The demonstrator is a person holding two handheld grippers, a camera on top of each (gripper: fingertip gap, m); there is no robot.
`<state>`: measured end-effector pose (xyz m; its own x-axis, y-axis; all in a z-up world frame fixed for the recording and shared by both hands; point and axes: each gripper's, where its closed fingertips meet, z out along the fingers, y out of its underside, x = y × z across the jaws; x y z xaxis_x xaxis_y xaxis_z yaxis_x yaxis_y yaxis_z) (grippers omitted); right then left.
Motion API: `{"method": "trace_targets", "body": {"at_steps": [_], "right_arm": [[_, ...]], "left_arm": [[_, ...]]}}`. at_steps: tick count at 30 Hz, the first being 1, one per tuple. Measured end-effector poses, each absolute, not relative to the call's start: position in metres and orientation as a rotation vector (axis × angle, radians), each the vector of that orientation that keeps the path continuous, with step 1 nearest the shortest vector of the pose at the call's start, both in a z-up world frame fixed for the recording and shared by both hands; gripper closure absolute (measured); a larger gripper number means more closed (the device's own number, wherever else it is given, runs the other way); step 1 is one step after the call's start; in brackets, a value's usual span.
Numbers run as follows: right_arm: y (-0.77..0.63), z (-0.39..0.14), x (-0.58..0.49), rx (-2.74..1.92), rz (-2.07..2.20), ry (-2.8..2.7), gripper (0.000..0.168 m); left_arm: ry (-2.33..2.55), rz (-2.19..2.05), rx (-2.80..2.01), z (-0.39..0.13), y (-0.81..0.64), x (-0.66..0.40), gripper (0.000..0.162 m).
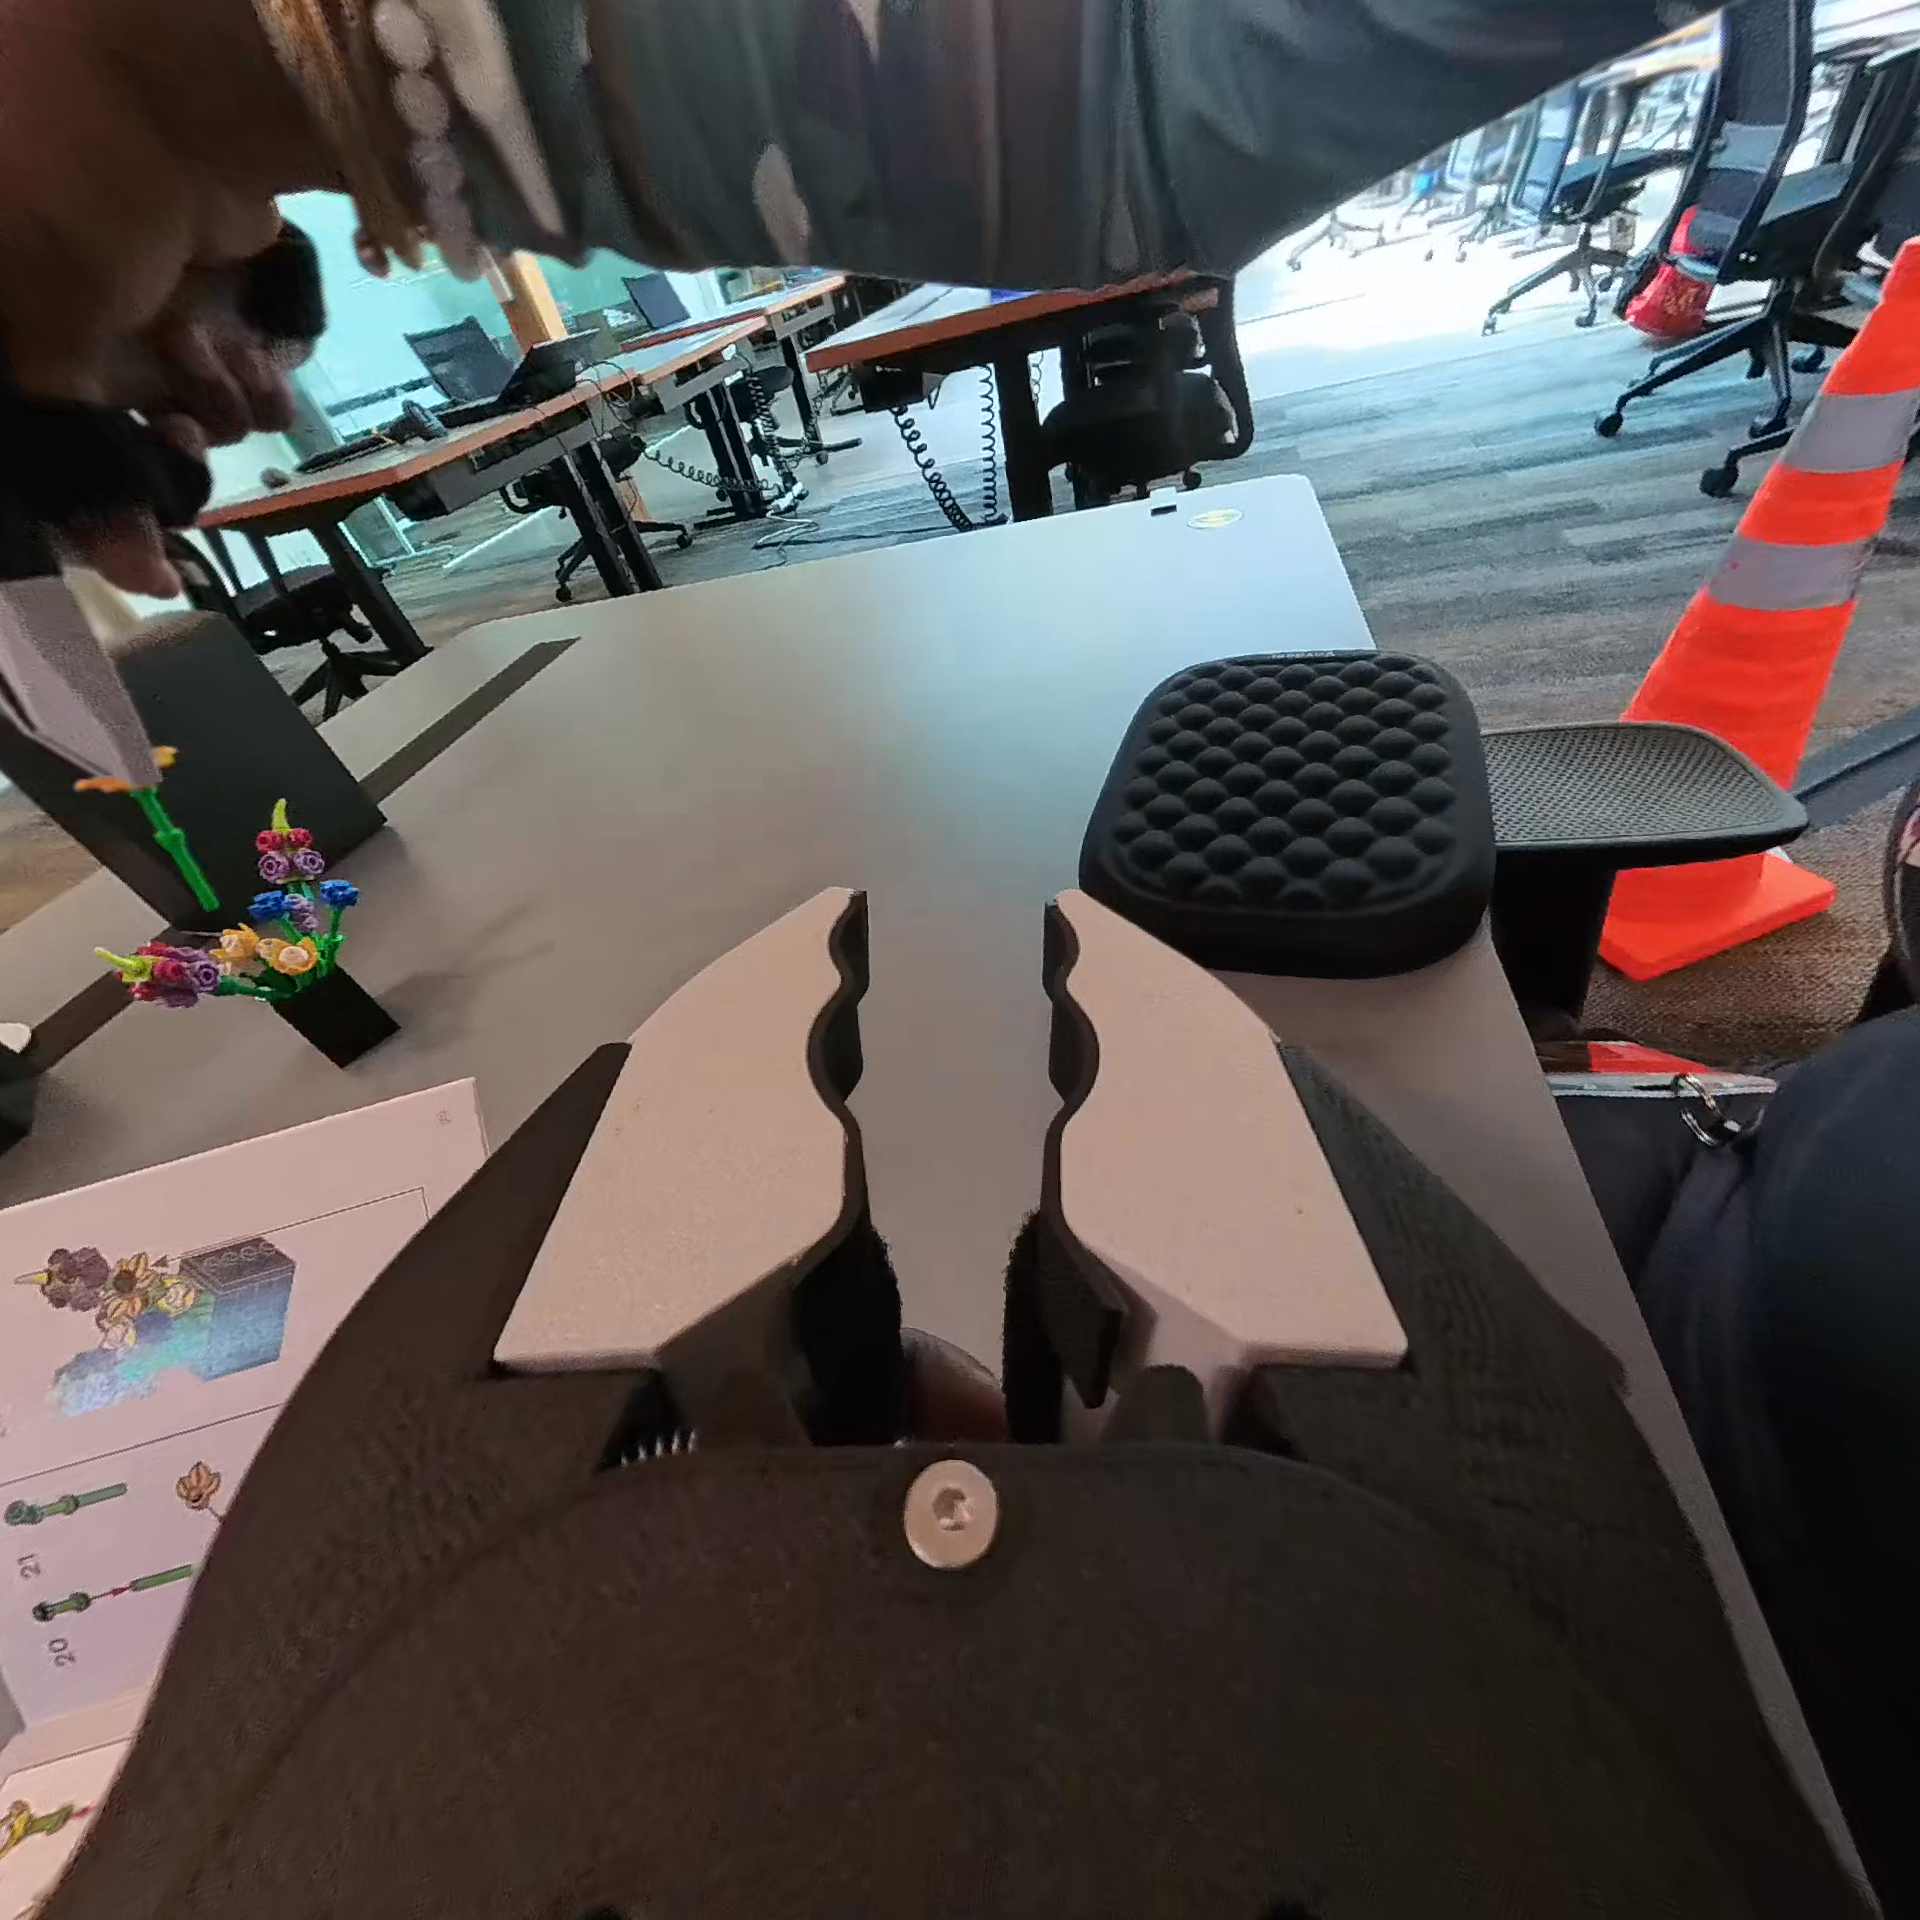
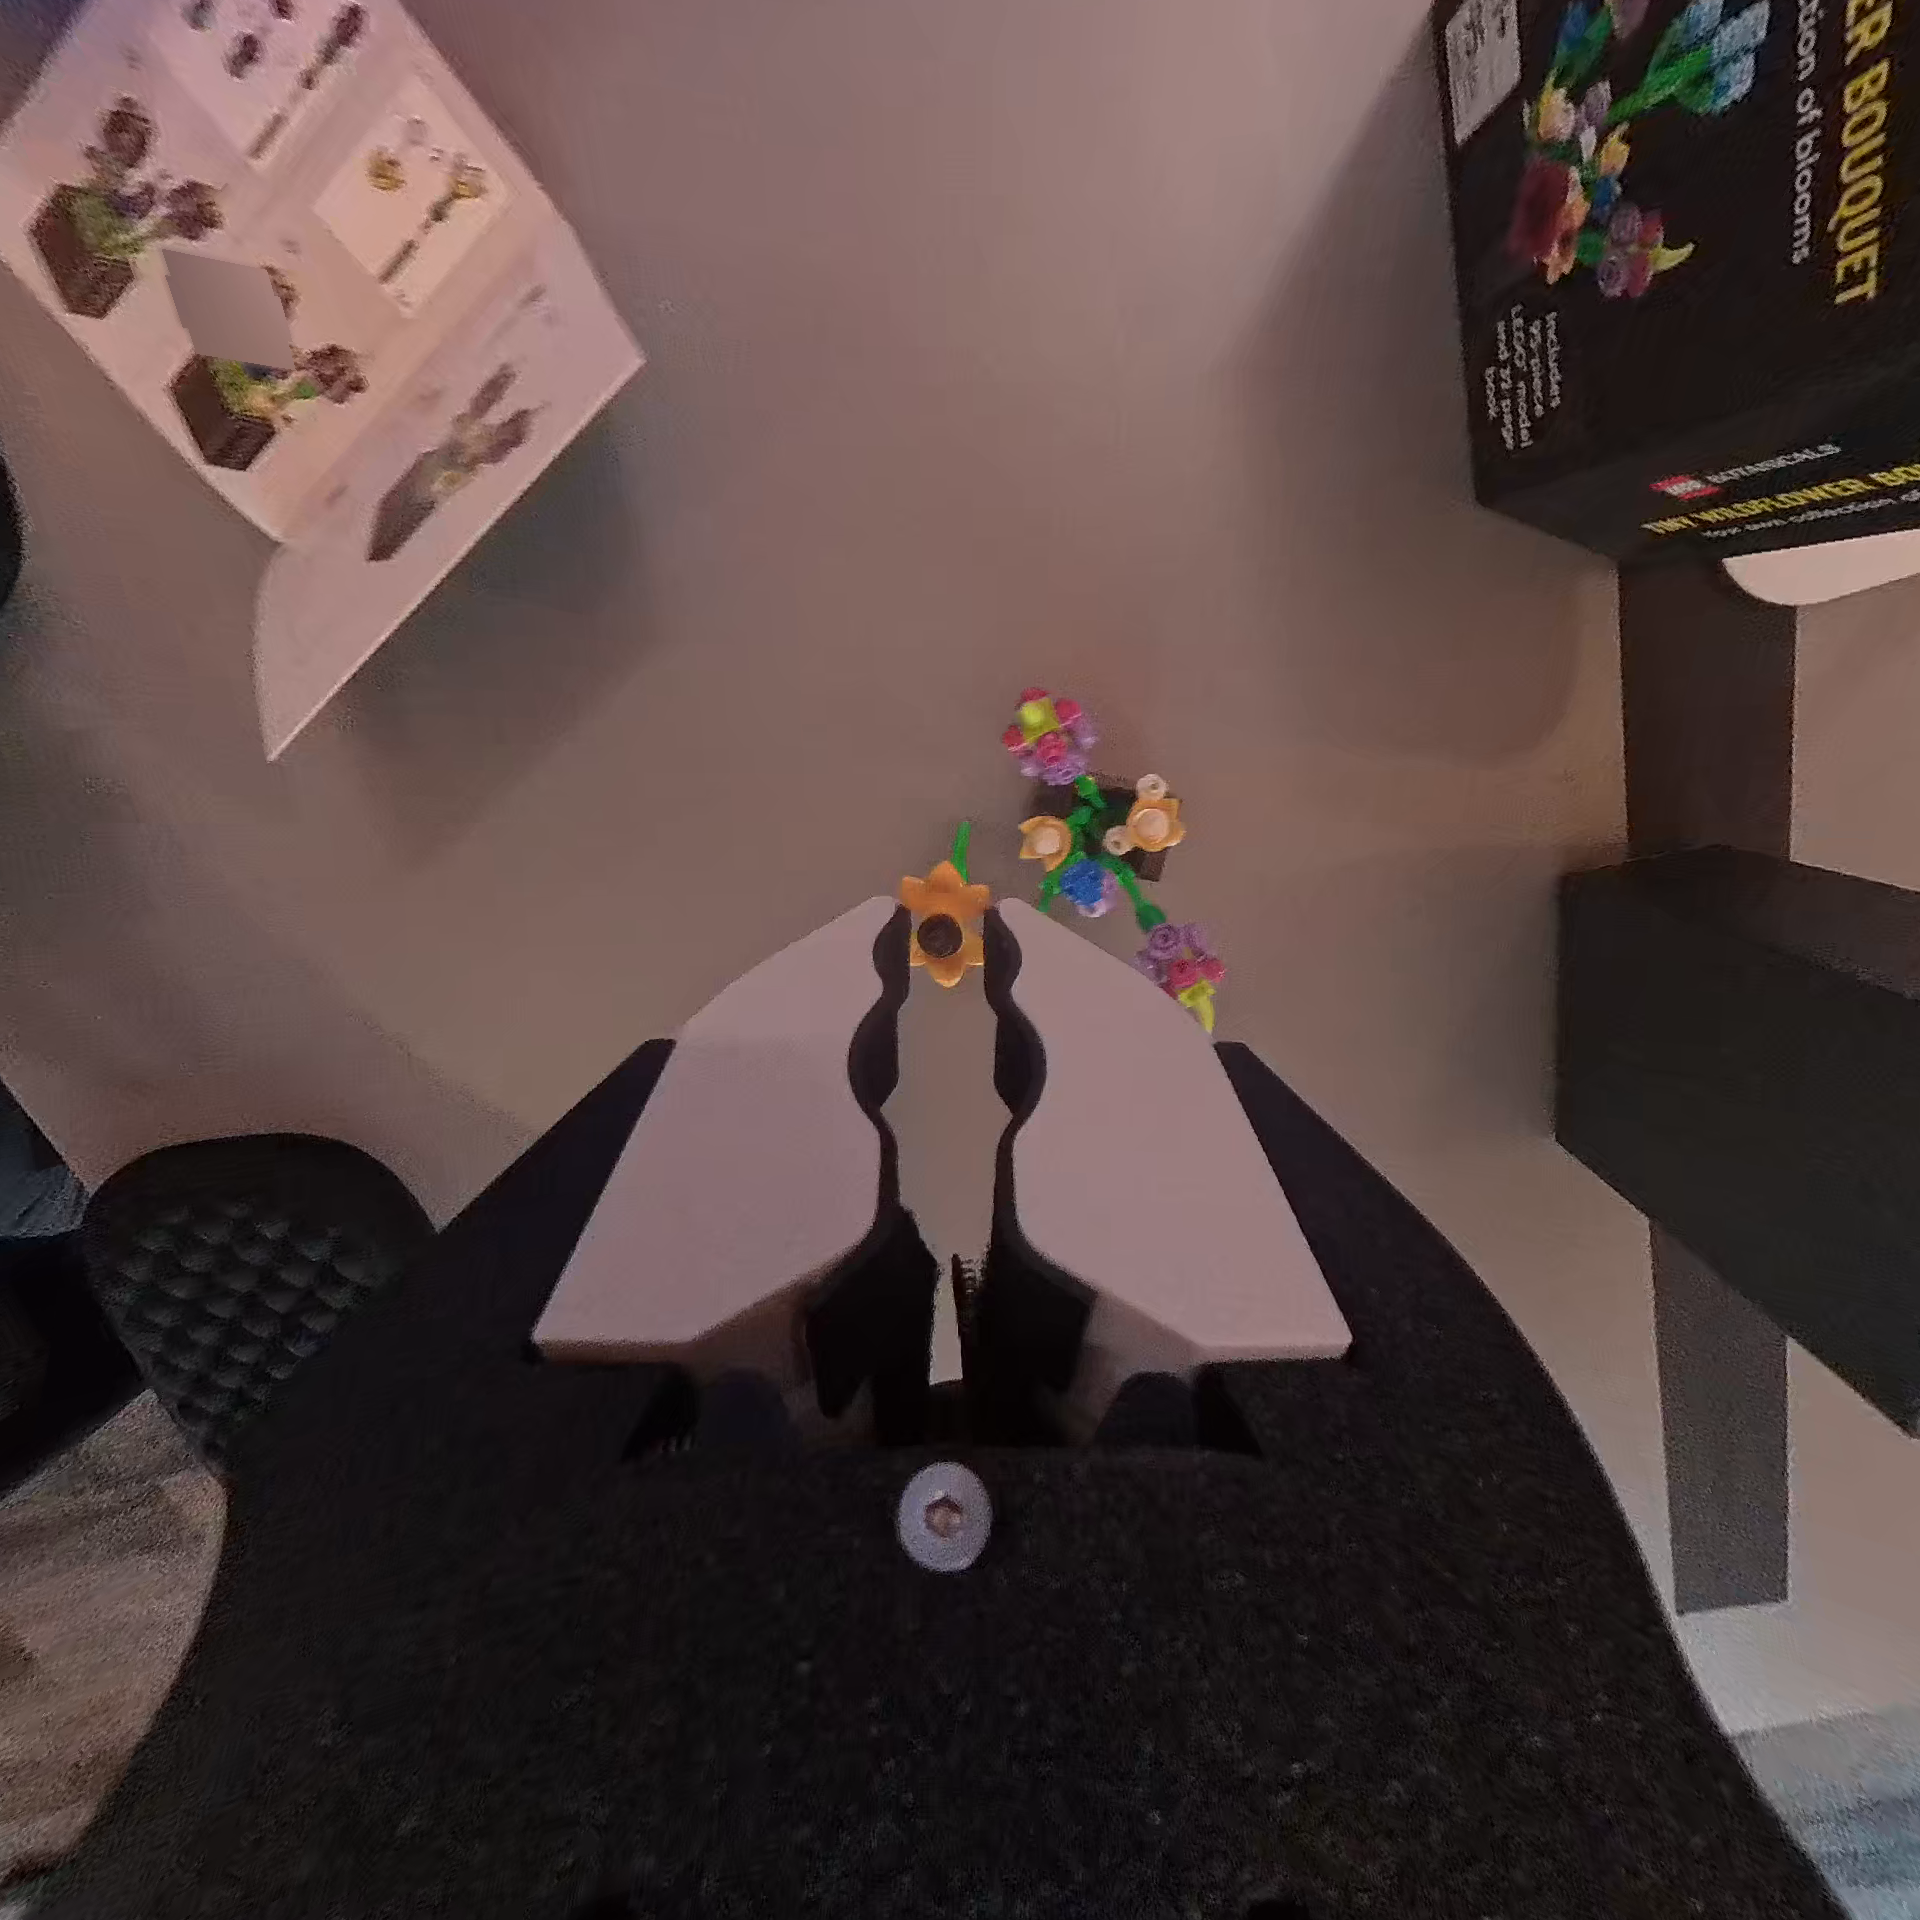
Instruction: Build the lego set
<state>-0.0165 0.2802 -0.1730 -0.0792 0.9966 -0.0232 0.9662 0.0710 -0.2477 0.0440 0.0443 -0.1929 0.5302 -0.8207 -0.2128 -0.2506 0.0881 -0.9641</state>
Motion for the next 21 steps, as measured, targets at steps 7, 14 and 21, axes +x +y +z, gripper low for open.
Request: {"method": "trace_targets", "body": {"at_steps": [7,14,21], "right_arm": [[0.308,-0.198,-0.024,-2.187,0.068,-2.229,0.155],[0.318,-0.217,-0.025,-2.233,-0.029,-2.235,0.155],[0.321,-0.228,-0.022,-2.256,-0.058,-2.230,0.155]], "left_arm": [[0.867,-0.635,-1.439,-0.181,0.047,0.033,0.130],[0.866,-0.641,-1.445,-0.182,0.048,0.033,0.130],[0.847,-0.656,-1.443,-0.180,0.048,0.031,0.130]]}}
